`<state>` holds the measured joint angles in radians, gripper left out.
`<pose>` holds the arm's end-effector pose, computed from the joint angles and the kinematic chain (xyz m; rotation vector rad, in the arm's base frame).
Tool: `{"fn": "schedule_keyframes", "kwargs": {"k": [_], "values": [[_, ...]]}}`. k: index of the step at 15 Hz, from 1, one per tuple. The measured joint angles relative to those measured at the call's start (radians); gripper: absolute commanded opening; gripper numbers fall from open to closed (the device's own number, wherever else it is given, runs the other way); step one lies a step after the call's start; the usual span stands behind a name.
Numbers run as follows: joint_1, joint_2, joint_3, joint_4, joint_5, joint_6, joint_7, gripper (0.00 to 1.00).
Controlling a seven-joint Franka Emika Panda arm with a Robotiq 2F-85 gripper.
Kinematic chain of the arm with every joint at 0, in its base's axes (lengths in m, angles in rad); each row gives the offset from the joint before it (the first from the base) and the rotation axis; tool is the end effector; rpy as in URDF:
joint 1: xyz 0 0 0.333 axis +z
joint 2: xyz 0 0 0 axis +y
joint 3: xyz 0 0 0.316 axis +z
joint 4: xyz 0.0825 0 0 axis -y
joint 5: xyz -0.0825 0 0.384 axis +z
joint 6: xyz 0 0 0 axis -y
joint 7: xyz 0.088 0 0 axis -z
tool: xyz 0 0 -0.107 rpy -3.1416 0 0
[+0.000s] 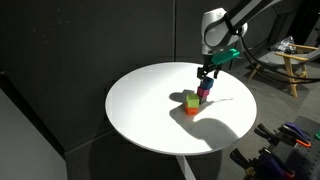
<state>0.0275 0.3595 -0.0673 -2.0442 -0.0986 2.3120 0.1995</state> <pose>0.5852 -0.0245 0.2571 3.0280 -0.2521 -0.1274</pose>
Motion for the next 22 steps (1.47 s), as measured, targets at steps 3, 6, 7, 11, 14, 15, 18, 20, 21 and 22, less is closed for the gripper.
{"fn": "schedule_keyframes", "kwargs": {"k": [3, 6, 7, 11, 14, 15, 18, 20, 21, 22], "values": [[0.002, -0.009, 0.0, 0.001, 0.0, 0.0, 0.0, 1.0], [0.007, -0.035, 0.0, 0.001, 0.0, -0.003, 0.004, 1.0], [0.009, -0.047, 0.0, 0.001, 0.0, -0.008, 0.004, 1.0], [0.013, -0.1, 0.01, -0.005, 0.0, -0.027, 0.001, 1.0], [0.015, -0.144, 0.032, -0.026, 0.0, -0.033, -0.026, 1.0], [0.015, -0.158, 0.041, -0.037, 0.0, -0.033, -0.043, 1.0], [0.018, -0.189, 0.07, -0.071, 0.0, -0.033, -0.091, 1.0], [0.02, -0.198, 0.087, -0.091, 0.001, -0.033, -0.117, 1.0], [0.022, -0.2, 0.095, -0.1, 0.001, -0.033, -0.129, 1.0], [0.025, -0.201, 0.101, -0.108, 0.001, -0.033, -0.137, 1.0]]}}
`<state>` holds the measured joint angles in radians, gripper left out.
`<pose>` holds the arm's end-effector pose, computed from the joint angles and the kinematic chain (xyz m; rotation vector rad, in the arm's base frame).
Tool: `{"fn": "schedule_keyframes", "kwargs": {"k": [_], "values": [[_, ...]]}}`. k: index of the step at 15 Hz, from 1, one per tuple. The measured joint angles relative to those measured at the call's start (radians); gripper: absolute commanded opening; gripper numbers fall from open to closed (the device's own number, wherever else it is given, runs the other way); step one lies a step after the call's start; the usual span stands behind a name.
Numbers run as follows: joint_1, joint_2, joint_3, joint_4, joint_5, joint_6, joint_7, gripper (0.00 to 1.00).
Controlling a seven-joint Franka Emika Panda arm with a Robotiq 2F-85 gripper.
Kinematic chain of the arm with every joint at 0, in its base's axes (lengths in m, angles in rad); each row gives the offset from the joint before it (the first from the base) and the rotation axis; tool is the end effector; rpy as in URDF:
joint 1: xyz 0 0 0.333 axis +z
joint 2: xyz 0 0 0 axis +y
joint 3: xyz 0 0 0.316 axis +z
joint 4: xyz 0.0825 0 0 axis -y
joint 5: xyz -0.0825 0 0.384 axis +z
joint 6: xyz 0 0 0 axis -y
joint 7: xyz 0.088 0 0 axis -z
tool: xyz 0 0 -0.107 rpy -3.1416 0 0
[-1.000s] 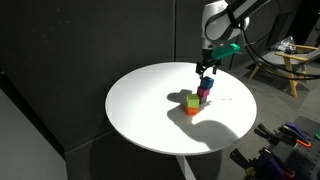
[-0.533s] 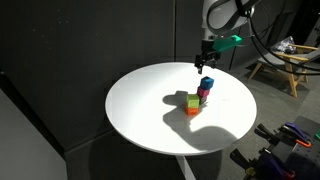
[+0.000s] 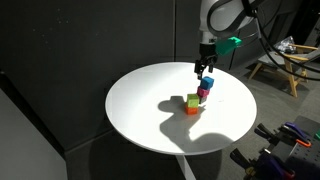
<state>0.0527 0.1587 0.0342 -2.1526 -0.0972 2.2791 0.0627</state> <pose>0.5532 0.0457 0.3242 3.0687 0.1356 -0.0412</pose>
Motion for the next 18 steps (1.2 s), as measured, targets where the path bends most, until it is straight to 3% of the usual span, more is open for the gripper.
{"fn": "schedule_keyframes", "kwargs": {"k": [18], "values": [[0.028, 0.021, 0.014, -0.014, 0.0, 0.007, 0.029, 1.0]]}}
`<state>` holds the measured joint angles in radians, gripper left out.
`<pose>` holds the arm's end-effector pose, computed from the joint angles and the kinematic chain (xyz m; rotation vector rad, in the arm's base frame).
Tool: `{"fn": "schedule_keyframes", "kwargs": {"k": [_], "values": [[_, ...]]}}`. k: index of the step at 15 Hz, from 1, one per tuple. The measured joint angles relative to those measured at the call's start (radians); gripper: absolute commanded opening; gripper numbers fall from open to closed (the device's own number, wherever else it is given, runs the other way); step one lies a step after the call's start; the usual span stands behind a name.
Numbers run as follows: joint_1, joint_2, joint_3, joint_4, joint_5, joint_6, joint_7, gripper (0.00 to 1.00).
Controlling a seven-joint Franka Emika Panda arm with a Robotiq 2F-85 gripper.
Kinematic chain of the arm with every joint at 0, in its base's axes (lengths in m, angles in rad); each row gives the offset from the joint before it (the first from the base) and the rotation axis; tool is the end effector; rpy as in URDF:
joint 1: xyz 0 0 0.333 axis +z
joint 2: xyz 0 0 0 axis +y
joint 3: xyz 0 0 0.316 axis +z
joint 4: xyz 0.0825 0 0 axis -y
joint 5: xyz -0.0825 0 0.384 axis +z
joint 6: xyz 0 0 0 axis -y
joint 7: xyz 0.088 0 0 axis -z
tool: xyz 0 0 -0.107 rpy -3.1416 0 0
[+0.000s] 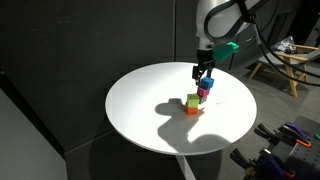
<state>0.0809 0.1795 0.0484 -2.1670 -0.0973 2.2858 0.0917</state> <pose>0.5467 0.0686 0.3072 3.0673 0.1583 -0.0812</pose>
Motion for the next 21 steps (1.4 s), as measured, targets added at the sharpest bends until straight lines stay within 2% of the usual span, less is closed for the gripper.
{"fn": "schedule_keyframes", "kwargs": {"k": [5, 16, 21], "values": [[0.022, 0.035, 0.001, 0.0, 0.0, 0.026, 0.051, 1.0], [0.048, 0.105, -0.013, 0.006, -0.001, 0.138, 0.275, 1.0], [0.064, 0.14, -0.034, 0.033, -0.001, 0.155, 0.362, 1.0]]}}
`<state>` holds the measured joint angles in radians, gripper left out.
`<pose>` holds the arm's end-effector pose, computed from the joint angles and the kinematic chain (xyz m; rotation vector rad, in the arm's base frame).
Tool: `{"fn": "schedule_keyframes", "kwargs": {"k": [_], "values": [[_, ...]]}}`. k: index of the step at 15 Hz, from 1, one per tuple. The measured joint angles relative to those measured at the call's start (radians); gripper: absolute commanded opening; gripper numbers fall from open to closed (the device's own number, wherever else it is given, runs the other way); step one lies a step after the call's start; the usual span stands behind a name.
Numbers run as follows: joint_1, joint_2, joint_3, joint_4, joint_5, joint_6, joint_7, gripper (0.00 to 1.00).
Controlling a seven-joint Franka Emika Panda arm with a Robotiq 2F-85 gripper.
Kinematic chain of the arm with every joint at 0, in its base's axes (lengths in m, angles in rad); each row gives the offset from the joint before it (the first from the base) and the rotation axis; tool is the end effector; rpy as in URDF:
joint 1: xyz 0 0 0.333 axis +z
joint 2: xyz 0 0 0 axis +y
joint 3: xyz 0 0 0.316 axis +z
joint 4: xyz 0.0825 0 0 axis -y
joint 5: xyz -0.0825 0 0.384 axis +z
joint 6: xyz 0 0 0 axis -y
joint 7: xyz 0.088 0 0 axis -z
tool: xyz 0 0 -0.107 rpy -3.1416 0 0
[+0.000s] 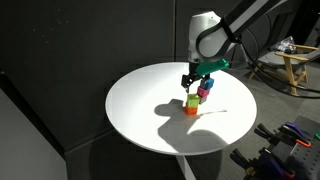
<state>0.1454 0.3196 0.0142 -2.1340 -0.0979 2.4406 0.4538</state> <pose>0.5646 0.0906 0.2547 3.0637 -0.3378 0.0083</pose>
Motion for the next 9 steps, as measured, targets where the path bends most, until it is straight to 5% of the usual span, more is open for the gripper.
{"fn": "schedule_keyframes", "kwargs": {"k": [9], "values": [[0.042, 0.09, -0.047, 0.079, 0.0, 0.003, 0.136, 1.0]]}}
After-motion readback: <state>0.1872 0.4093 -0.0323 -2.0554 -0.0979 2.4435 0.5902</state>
